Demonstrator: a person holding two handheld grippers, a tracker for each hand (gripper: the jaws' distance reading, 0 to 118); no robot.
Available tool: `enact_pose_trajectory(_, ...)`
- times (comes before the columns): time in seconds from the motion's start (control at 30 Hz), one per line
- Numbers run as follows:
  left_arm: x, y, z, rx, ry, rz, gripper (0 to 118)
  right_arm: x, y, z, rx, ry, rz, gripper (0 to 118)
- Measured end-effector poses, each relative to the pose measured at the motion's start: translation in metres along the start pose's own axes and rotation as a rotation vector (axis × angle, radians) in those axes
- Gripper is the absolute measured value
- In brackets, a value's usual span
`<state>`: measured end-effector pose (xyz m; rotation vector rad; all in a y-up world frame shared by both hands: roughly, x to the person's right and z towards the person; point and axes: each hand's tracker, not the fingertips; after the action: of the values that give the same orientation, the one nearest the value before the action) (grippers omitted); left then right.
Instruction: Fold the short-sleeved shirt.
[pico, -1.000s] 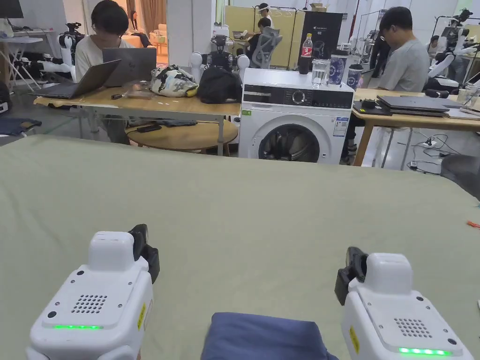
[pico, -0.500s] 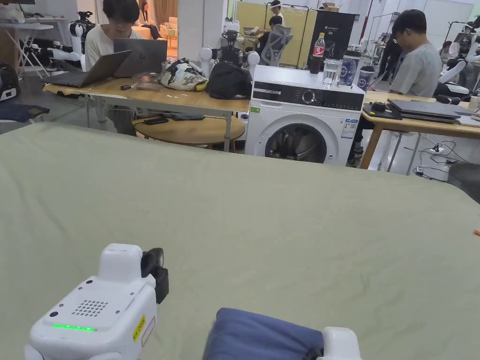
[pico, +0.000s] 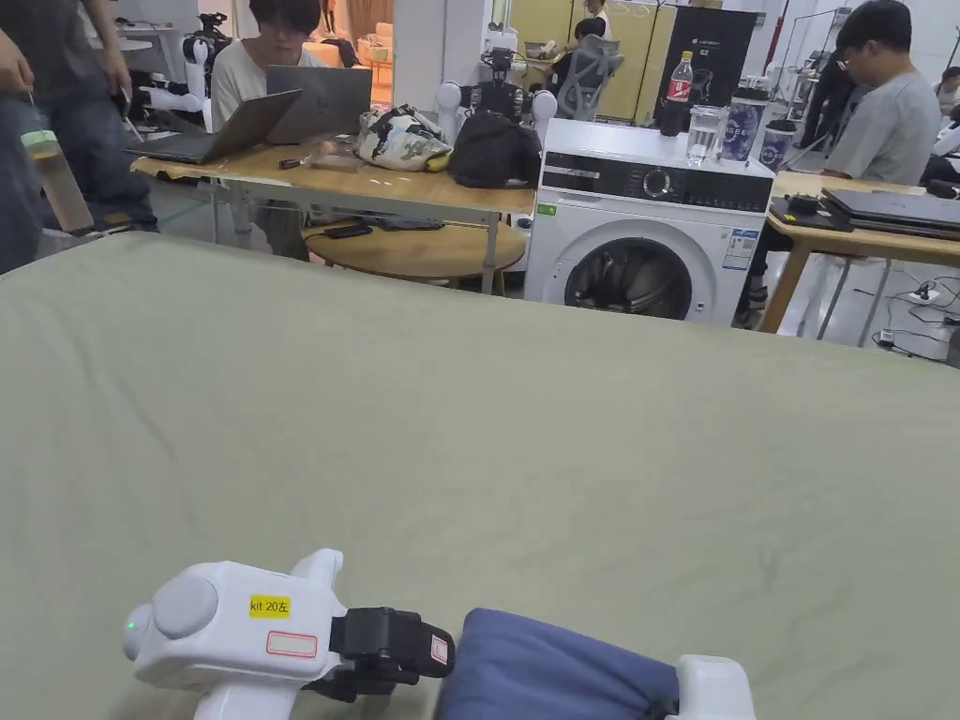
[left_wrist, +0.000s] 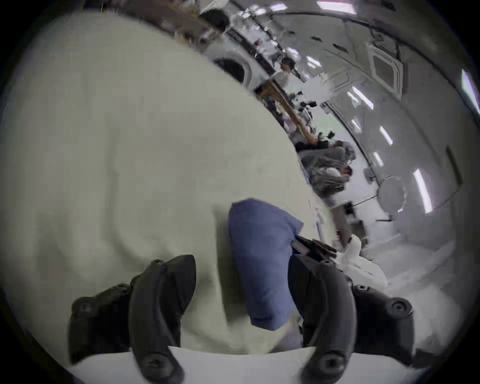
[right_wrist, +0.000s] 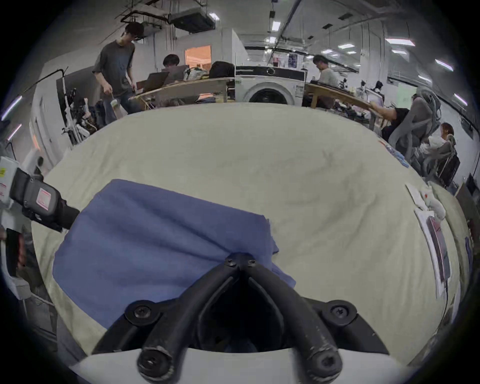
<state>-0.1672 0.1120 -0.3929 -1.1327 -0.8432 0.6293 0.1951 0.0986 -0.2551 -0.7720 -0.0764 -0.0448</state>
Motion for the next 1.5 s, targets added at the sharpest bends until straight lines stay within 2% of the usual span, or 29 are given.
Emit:
enact_pose_trajectory(0.17, -0.019, 0.007, -0.038, -0.146, -0.159, 0.046, 74, 0.000, -0.001, 0.002, 0.002, 0.003, -0.009, 0)
enact_pose_trajectory(0.23, -0.005, -0.002, -0.051, -0.143, -0.250, 0.100, 74, 0.000, -0.002, 0.004, 0.005, 0.007, -0.015, 0)
enact_pose_trajectory(0.37, -0.014, -0.004, -0.079, -0.097, -0.282, 0.145, 73, 0.002, -0.003, 0.005, 0.008, 0.016, -0.029, 0)
enact_pose_trajectory(0.43, -0.010, -0.009, -0.080, -0.064, -0.291, 0.118, 59, 0.003, -0.003, 0.005, 0.007, 0.017, -0.032, 0)
enact_pose_trajectory(0.5, -0.001, -0.015, -0.082, -0.069, -0.186, 0.035, 32, 0.004, -0.004, 0.004, 0.007, 0.020, -0.033, 0)
enact_pose_trajectory(0.6, -0.001, -0.021, -0.082, -0.071, -0.180, 0.060, 22, 0.003, -0.005, 0.004, 0.013, 0.019, -0.034, 0)
enact_pose_trajectory(0.93, -0.006, -0.005, -0.076, -0.065, -0.122, 0.054, 20, 0.004, -0.001, 0.011, 0.045, 0.023, -0.032, 0)
enact_pose_trajectory(1.17, 0.016, 0.000, -0.060, -0.068, -0.113, 0.066, 20, -0.001, 0.041, 0.041, 0.313, -0.042, -0.013, 0)
enact_pose_trajectory(1.33, 0.031, 0.011, -0.031, -0.052, -0.106, 0.072, 20, -0.017, 0.062, 0.067, 0.576, -0.100, 0.015, 0)
enact_pose_trajectory(1.5, 0.033, 0.026, 0.013, -0.042, -0.042, 0.075, 20, -0.044, 0.072, 0.078, 0.666, -0.094, 0.038, 0)
